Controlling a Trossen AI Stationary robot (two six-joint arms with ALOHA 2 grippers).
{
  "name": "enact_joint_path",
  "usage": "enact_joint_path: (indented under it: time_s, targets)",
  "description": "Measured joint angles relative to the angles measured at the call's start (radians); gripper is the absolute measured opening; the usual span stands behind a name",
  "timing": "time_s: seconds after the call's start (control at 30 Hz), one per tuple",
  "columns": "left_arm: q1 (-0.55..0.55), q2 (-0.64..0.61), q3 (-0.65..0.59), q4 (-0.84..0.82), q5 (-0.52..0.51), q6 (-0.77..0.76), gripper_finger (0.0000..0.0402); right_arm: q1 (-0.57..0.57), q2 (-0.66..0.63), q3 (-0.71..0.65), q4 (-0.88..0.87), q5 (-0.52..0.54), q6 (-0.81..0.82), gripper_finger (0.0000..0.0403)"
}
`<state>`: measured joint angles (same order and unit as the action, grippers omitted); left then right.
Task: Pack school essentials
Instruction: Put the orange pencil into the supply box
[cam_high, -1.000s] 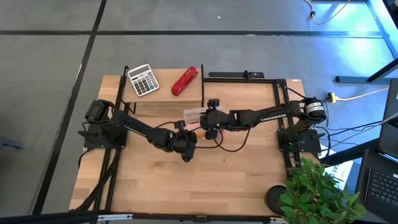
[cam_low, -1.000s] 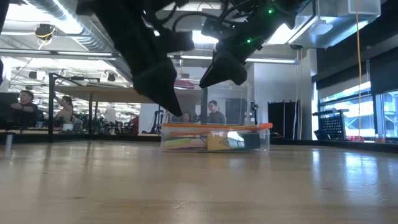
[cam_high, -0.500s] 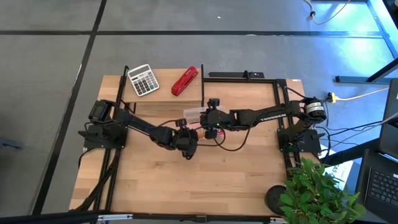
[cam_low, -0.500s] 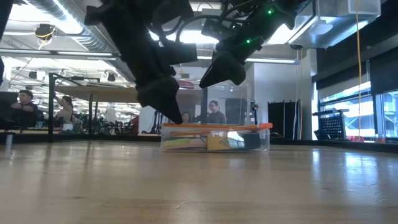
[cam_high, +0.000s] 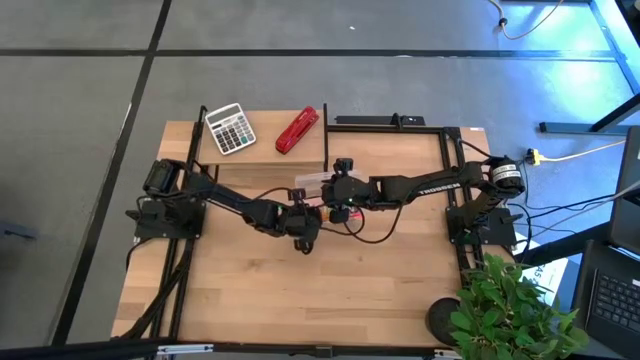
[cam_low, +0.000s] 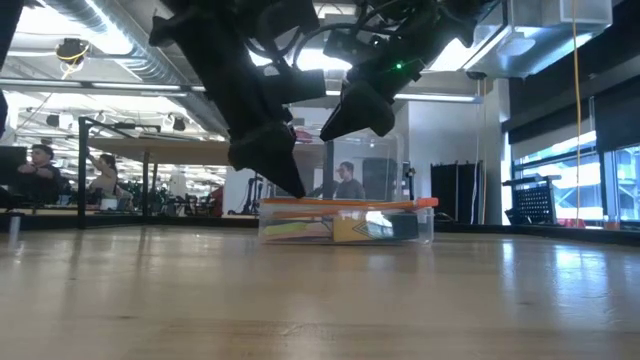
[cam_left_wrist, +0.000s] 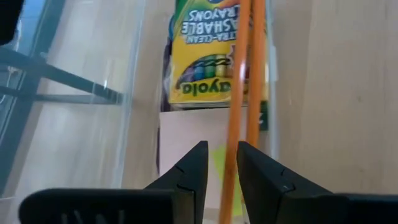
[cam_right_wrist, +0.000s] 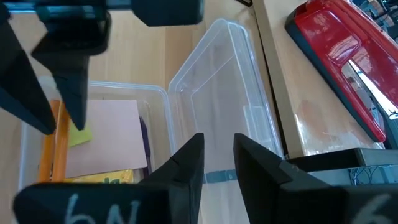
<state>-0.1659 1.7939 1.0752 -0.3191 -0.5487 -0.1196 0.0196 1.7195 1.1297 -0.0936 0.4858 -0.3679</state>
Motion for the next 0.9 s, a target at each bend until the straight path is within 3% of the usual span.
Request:
enact_joint_path:
  time_s: [0.3,0.9]
  targets:
    - [0.027,0.001,0.0,0.051,0.092,0.087,0.0078,0.0,0.0,0.0,0.022,0.0,0.0,0.009]
    - [0.04,0.002,0.0,0.046,0.127,0.117,0.0078,0.0,0.0,0.0,0.022,-0.008,0.0,0.009]
